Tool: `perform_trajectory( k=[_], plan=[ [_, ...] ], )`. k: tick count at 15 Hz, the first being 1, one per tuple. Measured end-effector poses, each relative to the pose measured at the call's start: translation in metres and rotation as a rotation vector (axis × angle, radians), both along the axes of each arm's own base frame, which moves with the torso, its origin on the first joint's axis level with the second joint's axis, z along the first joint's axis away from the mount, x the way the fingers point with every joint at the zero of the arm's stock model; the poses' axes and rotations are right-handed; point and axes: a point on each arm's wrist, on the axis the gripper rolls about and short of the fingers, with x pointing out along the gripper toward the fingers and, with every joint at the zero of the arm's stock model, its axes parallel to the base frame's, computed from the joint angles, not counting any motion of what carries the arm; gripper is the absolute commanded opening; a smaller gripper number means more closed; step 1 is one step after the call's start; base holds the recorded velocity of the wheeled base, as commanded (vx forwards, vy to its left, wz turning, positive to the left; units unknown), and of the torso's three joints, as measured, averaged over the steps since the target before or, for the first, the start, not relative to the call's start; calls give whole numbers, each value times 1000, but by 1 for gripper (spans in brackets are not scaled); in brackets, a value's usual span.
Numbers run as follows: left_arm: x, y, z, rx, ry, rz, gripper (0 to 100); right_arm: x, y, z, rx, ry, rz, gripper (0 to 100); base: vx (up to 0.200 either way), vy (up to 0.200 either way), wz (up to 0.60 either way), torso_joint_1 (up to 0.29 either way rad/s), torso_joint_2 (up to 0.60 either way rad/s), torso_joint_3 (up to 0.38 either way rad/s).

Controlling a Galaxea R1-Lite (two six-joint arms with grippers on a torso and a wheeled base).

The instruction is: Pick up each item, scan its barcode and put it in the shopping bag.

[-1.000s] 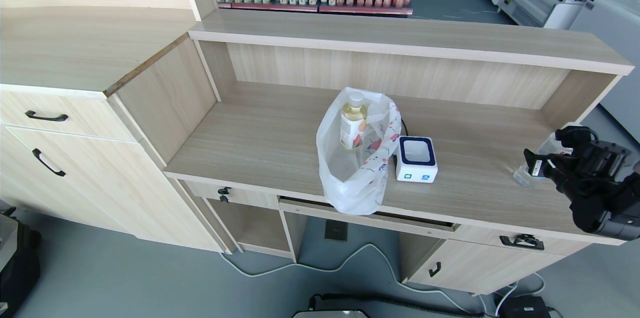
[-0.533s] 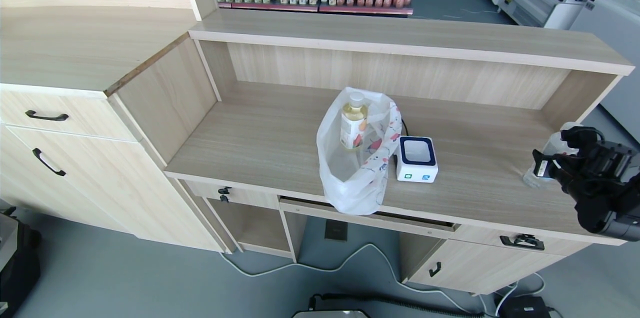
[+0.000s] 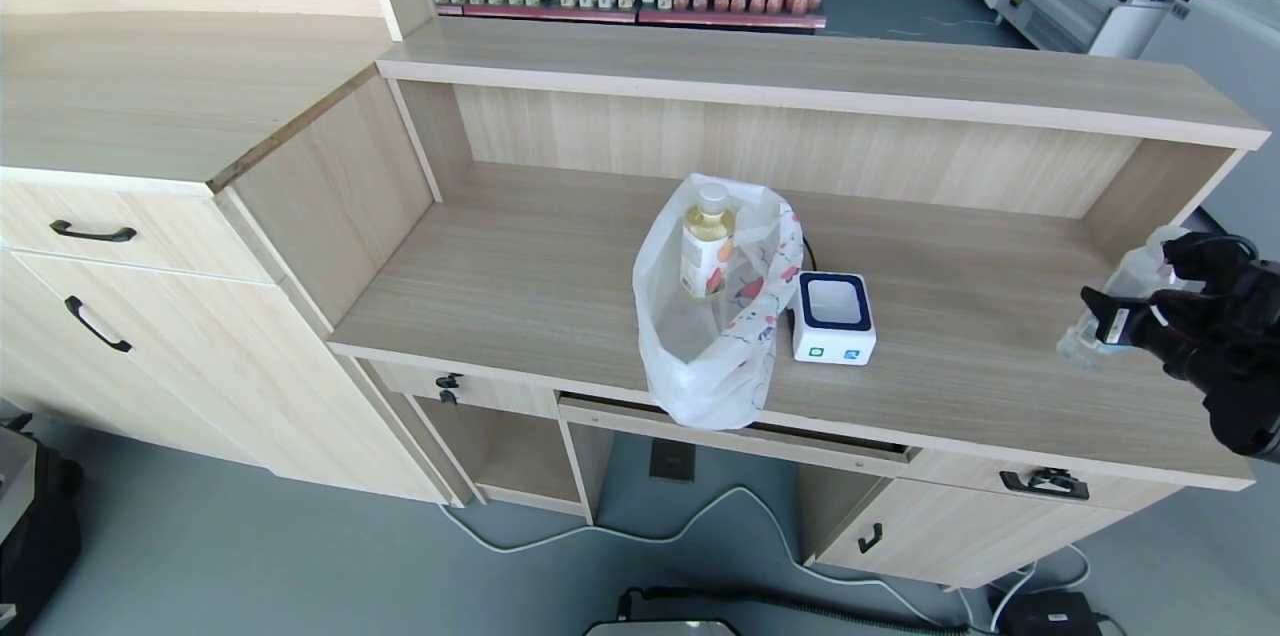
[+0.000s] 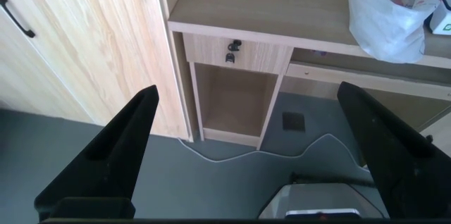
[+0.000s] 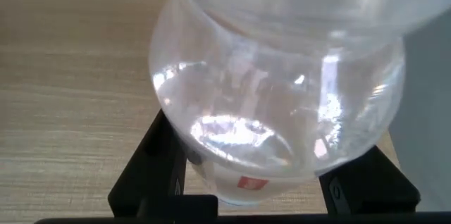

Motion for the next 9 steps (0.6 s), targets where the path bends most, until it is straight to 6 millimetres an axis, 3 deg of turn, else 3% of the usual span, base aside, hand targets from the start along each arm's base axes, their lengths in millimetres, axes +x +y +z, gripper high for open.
perform_trajectory(
  k=[2, 4, 7, 9],
  plan=[
    [0, 0, 0, 0, 0, 0, 100, -26, -2, 26, 58, 22, 88, 0, 0, 0, 0, 0, 0, 0],
    [0, 0, 0, 0, 0, 0, 100, -55, 9, 56, 129, 16, 243, 0, 0, 0, 0, 0, 0, 0],
    [0, 0, 0, 0, 0, 0, 100, -112, 51, 79, 226, 39, 666, 0, 0, 0, 0, 0, 0, 0],
    [0, 0, 0, 0, 0, 0, 100, -131, 89, 91, 284, 47, 827, 0, 0, 0, 0, 0, 0, 0]
  ],
)
